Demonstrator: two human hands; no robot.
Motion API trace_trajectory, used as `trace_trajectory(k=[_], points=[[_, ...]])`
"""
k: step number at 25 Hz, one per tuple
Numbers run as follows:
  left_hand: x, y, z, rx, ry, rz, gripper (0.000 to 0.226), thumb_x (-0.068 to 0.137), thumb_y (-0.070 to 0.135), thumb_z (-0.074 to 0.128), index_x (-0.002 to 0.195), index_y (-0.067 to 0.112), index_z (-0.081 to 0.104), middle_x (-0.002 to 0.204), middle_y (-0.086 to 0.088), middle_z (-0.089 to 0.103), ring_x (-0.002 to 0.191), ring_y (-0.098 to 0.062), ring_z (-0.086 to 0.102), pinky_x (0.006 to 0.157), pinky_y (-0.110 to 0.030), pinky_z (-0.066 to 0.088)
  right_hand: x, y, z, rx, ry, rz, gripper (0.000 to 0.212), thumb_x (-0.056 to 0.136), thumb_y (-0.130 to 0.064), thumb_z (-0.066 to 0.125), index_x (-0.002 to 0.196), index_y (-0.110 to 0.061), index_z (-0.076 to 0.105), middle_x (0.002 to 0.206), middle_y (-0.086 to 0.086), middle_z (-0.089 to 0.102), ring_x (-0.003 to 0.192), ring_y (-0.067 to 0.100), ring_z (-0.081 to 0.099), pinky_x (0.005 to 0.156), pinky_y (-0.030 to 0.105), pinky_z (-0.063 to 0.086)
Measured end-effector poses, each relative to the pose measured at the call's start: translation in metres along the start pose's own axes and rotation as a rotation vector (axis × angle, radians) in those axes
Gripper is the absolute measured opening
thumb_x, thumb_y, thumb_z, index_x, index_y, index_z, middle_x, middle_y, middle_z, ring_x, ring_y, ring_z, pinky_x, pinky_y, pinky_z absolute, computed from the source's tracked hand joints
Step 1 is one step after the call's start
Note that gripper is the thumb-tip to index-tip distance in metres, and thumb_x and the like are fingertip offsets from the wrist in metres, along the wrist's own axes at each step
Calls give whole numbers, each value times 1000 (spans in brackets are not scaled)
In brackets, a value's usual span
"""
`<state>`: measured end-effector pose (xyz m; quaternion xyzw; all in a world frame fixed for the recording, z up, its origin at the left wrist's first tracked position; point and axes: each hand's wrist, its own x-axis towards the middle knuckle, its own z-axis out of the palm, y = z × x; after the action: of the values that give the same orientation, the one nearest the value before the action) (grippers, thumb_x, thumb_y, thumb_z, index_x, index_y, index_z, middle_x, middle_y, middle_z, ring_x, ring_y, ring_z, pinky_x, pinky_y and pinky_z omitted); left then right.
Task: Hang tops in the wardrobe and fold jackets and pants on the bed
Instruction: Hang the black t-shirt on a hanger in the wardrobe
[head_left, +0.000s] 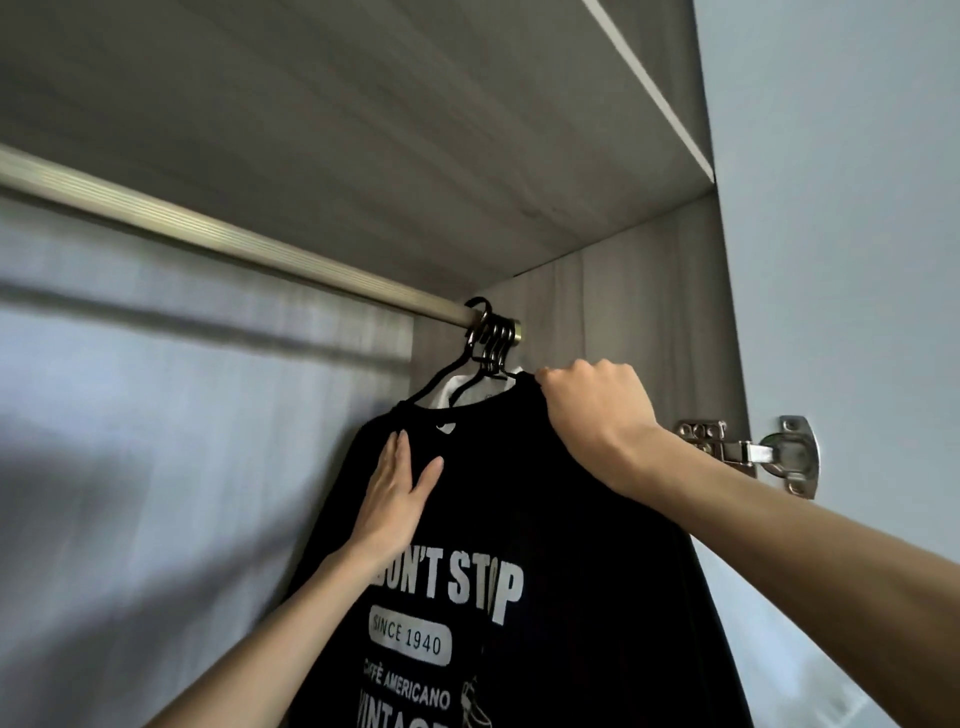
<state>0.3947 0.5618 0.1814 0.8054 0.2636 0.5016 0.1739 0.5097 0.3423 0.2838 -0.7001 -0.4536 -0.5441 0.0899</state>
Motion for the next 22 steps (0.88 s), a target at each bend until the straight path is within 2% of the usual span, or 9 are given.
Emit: trace_trajectory(k=[4,7,9,11,14,17,19,21,22], points=[[-2,-22,23,-46,-129,-36,85,90,67,30,156,31,-10,164,8,-16,151,-11,-7,122,-32,3,-4,-11,16,-41,-49,-32,32,98,-6,38,126,-12,53,113,5,68,104,31,66,56,31,28],[-2,-25,33,-51,-260,-36,89,87,70,33,155,35,-13,164,7,-16,152,-14,-4,123,-35,7,-15,-6,30,-178,95,-34,36,93,-12,41,126,-13,56,102,-1,67,95,24,64,51,28,25],[2,-23,34,-9,-281,-22,87,91,68,36,155,36,-14,165,7,-15,152,-17,-1,123,-36,9,-25,-5,40,-279,258,-101,37,92,-22,44,122,-10,62,108,6,60,102,26,55,79,35,41],[-3,-28,36,47,-232,14,83,95,64,37,155,35,-12,166,4,-12,153,-18,0,123,-36,9,-55,-15,62,-189,285,-281,51,94,-38,49,133,-6,55,130,15,53,122,34,46,112,47,25],[-40,-64,53,226,-251,17,77,100,57,36,157,30,-8,166,2,-11,152,-18,-2,124,-38,5,-139,-31,99,-87,-52,-544,61,91,-49,54,141,-13,52,147,17,46,141,37,35,121,52,-1],[-95,-141,76,443,-458,-158,77,101,52,41,159,20,2,166,-6,-6,153,-23,2,123,-40,8,-223,-35,132,-143,-420,-589,56,96,-40,47,147,-17,45,157,20,32,148,39,21,118,55,-15],[-136,-191,85,376,-509,-323,69,98,46,54,155,15,29,163,-10,21,148,-28,25,119,-38,25,-265,-47,142,-57,-467,-582,40,86,-31,60,122,-16,70,138,19,56,135,40,44,121,53,-2],[-171,-224,89,231,-253,-412,46,93,32,66,134,13,56,138,-13,55,122,-29,56,101,-34,44,-297,-60,149,120,-338,-509,22,76,-22,70,97,-17,77,114,13,68,114,35,60,119,49,15],[-186,-236,91,181,-80,-470,39,91,26,69,127,12,59,127,-13,61,110,-29,61,92,-35,47,-314,-70,151,209,-286,-452,19,75,-19,71,93,-17,76,109,11,67,106,33,61,112,45,25]])
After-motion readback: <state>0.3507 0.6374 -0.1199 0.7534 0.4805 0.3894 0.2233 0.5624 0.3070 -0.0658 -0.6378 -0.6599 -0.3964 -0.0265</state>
